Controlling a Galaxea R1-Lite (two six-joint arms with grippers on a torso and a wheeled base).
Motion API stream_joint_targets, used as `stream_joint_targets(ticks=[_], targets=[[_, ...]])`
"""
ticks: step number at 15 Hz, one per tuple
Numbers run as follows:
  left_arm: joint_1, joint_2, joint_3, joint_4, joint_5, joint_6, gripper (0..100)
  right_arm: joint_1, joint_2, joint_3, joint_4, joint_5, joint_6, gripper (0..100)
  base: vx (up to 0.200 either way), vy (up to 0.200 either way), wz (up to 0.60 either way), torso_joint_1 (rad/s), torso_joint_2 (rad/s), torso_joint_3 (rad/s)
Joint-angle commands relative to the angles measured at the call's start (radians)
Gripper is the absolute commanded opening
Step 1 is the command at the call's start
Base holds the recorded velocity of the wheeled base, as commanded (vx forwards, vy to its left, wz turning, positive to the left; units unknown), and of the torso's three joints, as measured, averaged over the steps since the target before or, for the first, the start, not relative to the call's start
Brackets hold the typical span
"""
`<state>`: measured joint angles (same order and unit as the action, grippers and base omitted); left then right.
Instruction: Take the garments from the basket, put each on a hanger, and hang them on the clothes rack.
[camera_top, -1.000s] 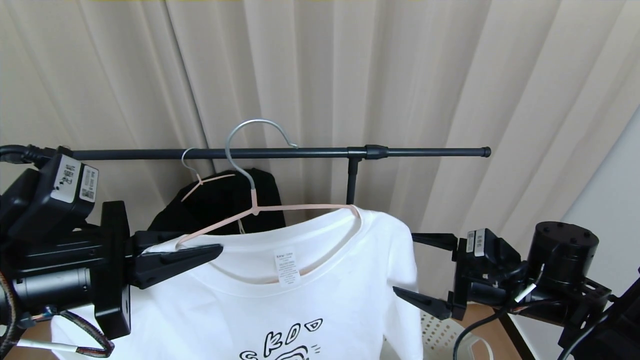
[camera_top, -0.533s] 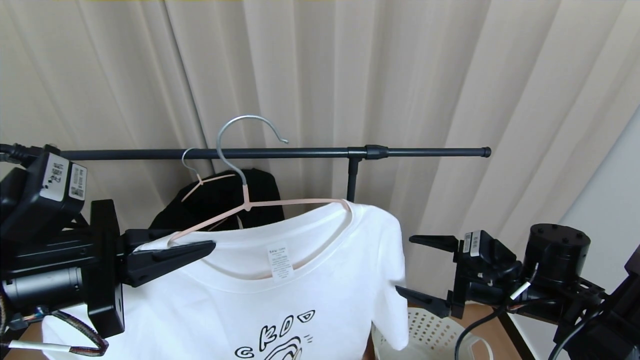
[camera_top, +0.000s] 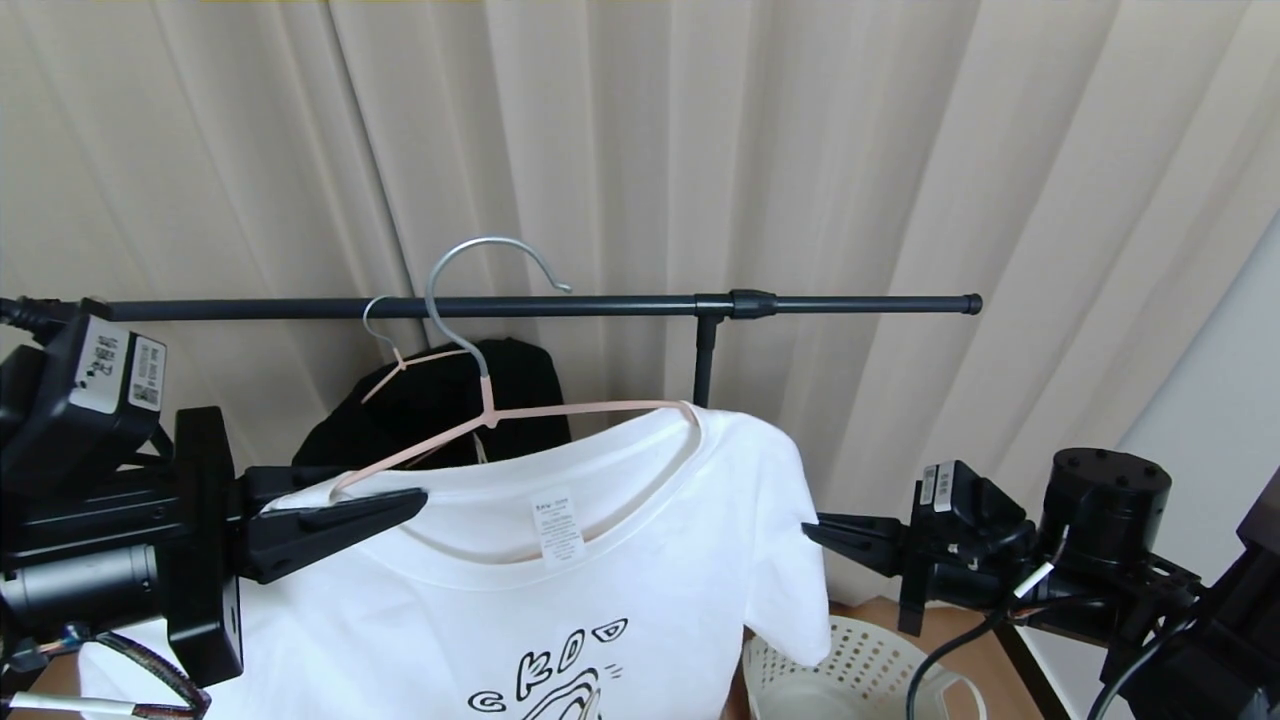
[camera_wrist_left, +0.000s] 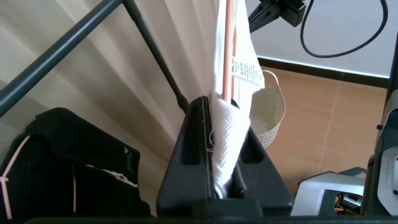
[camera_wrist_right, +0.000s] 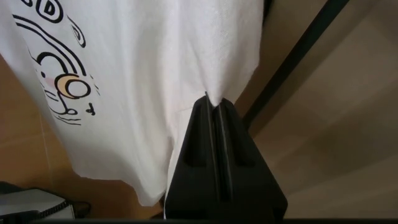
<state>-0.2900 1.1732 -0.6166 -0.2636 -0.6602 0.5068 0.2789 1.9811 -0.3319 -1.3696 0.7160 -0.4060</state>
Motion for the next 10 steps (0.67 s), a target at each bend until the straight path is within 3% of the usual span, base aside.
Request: stream_joint_targets(ticks=[1,10], targets=[[0.0,0.002,0.001,0.0,0.001,-0.001,0,0.0,-0.001,-0.001,0.0,0.0,-0.001,0,0.0,0.0,0.0,0.0,0.0,0.0],[0.035,0.0,0.026,-0.02,0.002,-0.001,0,-0.037,0.039,-0.036,0.003,-0.003,0.001,0,0.0,0.0,0.0,0.0,0.0,0.0]])
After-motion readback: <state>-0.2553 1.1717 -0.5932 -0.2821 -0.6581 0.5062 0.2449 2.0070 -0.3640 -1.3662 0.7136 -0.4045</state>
